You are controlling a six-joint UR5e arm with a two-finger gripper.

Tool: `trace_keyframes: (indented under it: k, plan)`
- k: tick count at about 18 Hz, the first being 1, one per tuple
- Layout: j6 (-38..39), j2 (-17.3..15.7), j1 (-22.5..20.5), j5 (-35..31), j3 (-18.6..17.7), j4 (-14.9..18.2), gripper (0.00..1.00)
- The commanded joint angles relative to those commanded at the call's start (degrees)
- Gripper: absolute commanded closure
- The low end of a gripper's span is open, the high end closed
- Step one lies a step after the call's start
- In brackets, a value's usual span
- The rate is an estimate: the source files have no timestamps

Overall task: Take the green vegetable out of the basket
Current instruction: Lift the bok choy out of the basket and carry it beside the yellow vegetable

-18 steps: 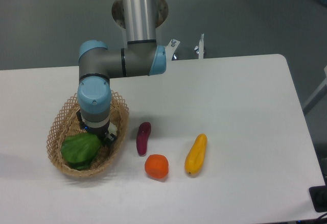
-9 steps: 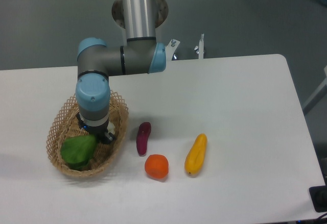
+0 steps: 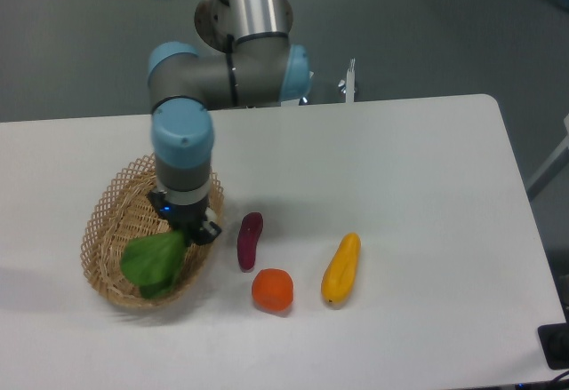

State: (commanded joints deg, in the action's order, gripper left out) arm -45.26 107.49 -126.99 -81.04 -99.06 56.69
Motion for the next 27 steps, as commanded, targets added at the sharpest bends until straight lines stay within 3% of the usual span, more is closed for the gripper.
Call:
trace_keyframes:
  k: [3, 6, 10, 16, 23, 27]
  plan:
    - [-1.6, -0.3, -4.4, -1.7, 1.1, -0.2, 0.90]
    - [-9.6, -0.4, -7.7, -3.7, 1.5, 0.1, 0.89]
    - [-11.3, -0.4, -12.5, -3.7, 2.2, -0.1, 0.89]
    - [-14.6, 1.0, -16.3, -8.1, 4.7, 0.0, 0.88]
    - [-23.3, 2.5, -22.2, -8.5, 6.6, 0.2, 0.88]
    - [-29.6, 2.6, -25.0, -8.4, 8.5, 3.3, 0.88]
